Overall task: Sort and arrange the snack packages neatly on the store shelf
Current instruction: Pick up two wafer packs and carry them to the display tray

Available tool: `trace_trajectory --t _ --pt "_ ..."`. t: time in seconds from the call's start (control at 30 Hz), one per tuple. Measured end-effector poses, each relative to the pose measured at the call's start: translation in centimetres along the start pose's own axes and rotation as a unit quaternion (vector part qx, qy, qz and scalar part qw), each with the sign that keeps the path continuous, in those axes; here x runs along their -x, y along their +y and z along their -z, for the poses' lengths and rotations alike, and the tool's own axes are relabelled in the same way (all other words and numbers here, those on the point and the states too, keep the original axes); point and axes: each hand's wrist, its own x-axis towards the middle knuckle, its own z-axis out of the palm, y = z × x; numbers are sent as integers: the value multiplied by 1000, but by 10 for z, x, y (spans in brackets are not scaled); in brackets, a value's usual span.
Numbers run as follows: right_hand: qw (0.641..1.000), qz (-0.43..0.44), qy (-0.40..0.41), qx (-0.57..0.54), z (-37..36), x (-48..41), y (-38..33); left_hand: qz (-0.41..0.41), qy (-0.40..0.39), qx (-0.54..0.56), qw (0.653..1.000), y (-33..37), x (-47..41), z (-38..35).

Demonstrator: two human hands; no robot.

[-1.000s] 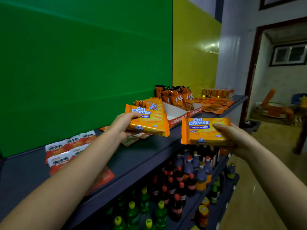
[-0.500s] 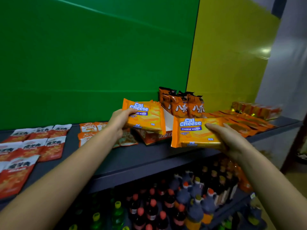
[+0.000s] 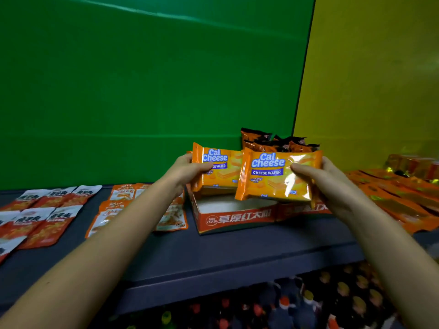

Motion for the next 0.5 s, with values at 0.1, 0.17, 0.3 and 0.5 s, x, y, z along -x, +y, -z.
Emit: trace_trajectory --t 0.1,0.17,0.3,0.5 --pt "999 31 -17 27 -1 -19 1 -11 5 -55 998 -5 -16 -5" --pt "998 47 -29 40 -2 -30 3 -35 11 -97 995 -11 -27 -6" --pt "994 69 -81 39 -8 -47 6 -57 29 -199 978 -17 -37 -9" --pt "979 79 -168 79 -21 -70 9 -94 79 -305 944 -22 -46 -14"
